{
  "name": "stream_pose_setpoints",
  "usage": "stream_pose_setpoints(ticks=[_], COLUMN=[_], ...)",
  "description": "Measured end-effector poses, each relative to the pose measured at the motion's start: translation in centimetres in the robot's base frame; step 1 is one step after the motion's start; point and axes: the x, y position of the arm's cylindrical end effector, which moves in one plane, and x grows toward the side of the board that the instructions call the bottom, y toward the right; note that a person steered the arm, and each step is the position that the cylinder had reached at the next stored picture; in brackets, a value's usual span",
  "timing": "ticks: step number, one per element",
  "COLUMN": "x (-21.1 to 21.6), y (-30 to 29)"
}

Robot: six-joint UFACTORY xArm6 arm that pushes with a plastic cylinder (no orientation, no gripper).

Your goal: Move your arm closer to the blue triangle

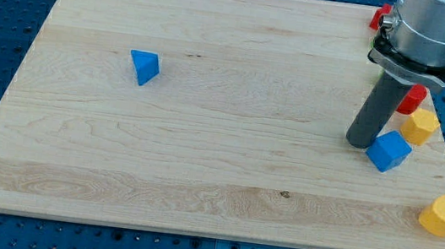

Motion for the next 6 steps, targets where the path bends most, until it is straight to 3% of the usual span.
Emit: stream_pose_setpoints(ticks=[3, 4, 6], x=[0.9, 1.0, 2.0], y=[5.5, 4.2, -5.7])
